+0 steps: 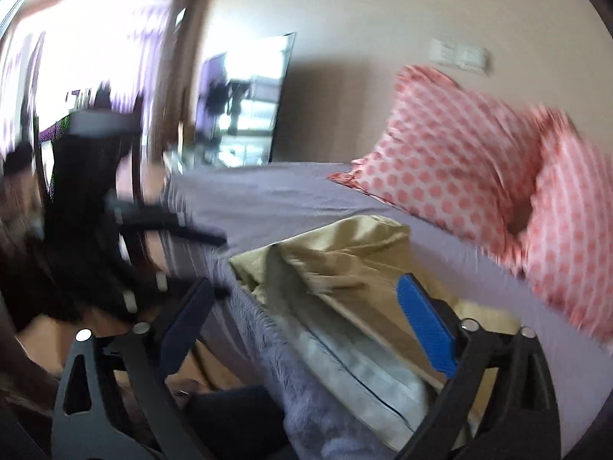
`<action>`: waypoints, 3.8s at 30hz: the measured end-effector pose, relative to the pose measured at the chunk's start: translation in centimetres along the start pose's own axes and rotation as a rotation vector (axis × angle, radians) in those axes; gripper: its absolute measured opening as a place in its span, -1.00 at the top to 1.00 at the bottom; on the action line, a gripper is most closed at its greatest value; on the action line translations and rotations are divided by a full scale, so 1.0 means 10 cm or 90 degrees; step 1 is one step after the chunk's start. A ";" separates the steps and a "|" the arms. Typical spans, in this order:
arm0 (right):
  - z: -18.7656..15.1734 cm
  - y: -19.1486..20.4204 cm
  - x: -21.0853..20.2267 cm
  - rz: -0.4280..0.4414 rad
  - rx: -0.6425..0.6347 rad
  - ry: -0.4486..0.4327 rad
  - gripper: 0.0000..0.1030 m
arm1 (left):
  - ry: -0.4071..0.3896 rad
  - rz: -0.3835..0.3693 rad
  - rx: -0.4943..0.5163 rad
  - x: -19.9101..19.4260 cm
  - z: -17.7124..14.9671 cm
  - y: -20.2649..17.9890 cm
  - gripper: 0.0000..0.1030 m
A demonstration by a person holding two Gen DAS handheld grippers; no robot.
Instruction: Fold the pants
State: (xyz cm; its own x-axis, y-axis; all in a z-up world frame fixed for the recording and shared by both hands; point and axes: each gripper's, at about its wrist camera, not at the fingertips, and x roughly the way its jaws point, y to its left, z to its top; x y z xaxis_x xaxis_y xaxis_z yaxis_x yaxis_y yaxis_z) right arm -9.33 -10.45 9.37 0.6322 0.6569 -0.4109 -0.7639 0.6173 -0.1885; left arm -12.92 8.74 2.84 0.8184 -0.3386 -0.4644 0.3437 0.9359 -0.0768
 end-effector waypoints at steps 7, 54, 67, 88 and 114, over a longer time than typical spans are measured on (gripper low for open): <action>-0.02 0.16 0.66 -0.088 -0.045 0.099 0.73 | -0.016 0.031 -0.053 -0.12 -0.02 0.28 -0.39; -1.29 -3.02 0.50 0.180 0.757 0.045 0.72 | 0.256 -0.158 -0.219 2.22 1.61 1.09 0.88; -1.16 -3.84 0.86 -0.122 0.704 0.148 0.56 | 0.232 0.052 -0.093 3.20 2.09 1.00 0.76; -0.90 -1.82 0.26 -0.292 0.478 0.172 -0.97 | 0.191 0.142 -0.059 1.67 1.09 0.02 -0.96; -1.14 -1.30 0.52 -0.362 0.436 0.258 -0.97 | 0.214 0.208 -0.080 1.49 0.52 -0.07 -0.97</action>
State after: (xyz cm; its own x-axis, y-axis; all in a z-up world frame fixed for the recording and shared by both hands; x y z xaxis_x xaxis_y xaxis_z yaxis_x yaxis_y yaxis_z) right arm 2.38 -19.95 -0.46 0.6929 0.0637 -0.7183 -0.0367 0.9979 0.0530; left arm 1.41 2.56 0.61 0.6724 0.0052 -0.7401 0.0188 0.9995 0.0241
